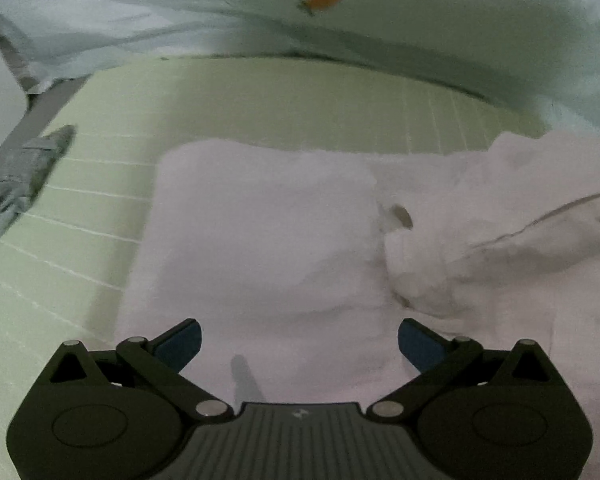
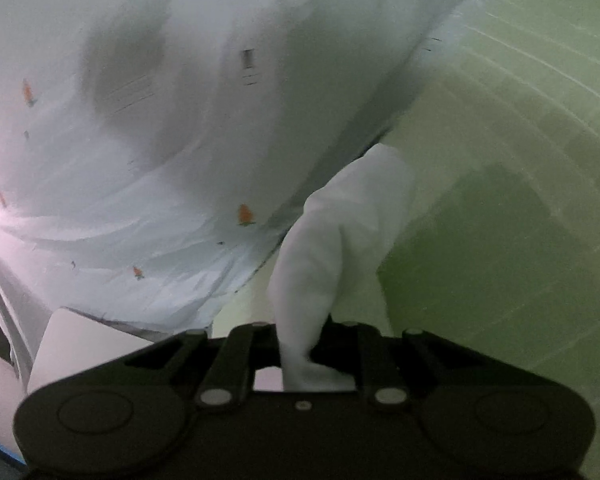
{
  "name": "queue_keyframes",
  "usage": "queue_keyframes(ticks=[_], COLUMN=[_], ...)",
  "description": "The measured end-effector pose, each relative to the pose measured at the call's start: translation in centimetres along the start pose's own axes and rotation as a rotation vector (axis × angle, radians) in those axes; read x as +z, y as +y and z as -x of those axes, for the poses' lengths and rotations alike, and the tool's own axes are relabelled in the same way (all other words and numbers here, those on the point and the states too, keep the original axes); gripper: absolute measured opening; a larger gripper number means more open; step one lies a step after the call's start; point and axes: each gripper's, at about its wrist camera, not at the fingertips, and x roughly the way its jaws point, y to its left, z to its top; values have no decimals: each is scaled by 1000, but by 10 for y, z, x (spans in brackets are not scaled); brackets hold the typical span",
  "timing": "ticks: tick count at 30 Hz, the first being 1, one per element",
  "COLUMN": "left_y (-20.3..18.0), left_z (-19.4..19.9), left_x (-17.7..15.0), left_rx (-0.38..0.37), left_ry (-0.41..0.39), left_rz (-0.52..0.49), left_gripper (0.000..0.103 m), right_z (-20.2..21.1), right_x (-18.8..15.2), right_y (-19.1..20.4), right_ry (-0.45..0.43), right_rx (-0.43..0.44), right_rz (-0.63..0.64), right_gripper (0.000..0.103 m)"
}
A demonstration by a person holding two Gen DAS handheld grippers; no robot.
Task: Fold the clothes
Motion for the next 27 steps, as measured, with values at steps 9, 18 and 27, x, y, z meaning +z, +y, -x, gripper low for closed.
queue_keyframes(ticks=[9, 18, 27], left_y=[89, 182, 199], left_z=[29, 43, 54], left_x=[-27, -53, -41], left_rx=[22, 55, 12], left_ry=[-23, -6, -42], left_rz=[77, 113, 137], left_gripper=[103, 103, 103], right_z=[-55, -169, -146], right_x=[-66, -185, -174], right_y=[106, 139, 135], right_ry=[49, 236, 250], right_rx=[-27, -243, -209], right_rz=[198, 423, 313], right_gripper=[15, 19, 26])
